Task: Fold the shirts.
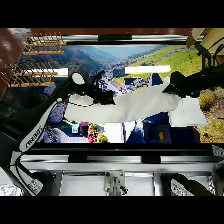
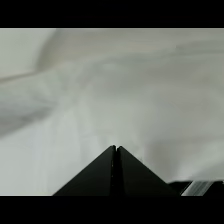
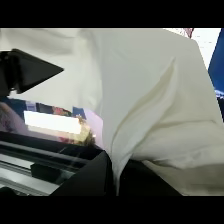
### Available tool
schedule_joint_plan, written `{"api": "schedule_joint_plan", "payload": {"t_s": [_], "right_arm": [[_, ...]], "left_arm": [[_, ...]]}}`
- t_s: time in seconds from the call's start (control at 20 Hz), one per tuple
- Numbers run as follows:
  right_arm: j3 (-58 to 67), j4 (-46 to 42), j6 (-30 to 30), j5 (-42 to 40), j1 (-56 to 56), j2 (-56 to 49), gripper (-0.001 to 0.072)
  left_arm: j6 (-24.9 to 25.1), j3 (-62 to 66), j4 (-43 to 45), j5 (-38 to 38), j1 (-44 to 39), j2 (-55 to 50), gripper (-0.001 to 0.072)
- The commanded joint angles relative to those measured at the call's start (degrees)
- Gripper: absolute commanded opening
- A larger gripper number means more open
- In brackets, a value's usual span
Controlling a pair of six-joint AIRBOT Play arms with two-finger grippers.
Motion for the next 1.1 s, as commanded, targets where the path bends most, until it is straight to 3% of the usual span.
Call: {"api": "schedule_joint_plan", "payload": {"t_s": [0.0, 0.15, 0.25, 0.5, 0.6, 0.8, 1.05], "right_arm": [[0.07, 1.4, 3.56, 1.7, 0.04, 5.49, 0.0062], [0.07, 3.15, 4.5, 1.73, 0.07, 7.58, 0.0063], [0.07, 3.06, 4.63, 1.73, 0.04, 8.02, 0.0063], [0.07, 2.12, 4.59, -0.44, 0.11, 6.84, 0.0062], [0.07, 4.04, 4.31, -1.84, 0.11, 5.31, 0.0062], [0.07, 4.35, 4.0, -7.26, 7.32, 0.87, 0.0062], [0.07, 4.46, 4.13, -17.77, 21.46, -9.57, 0.0062]], "left_arm": [[-2.16, -1.2, -4.22, 7.41, -5.92, -1.88, 0.0026], [-1.66, -1.09, -11.58, 12.02, -10.6, -5.11, 0.0026], [1.33, -0.74, -17.77, 12.02, -12.15, -6.64, 0.0026], [1.99, -0.74, -18.51, 9.7, -8.59, -6.1, 0.0024], [1.88, -0.76, -10.25, 6.34, -4.66, -2.36, 0.0023], [-1.95, -0.76, 17.53, -2.75, 5.84, 12.37, 0.0024], [-1.92, -0.76, 21.79, -5.07, 23.63, 31.61, 0.0025]]}}
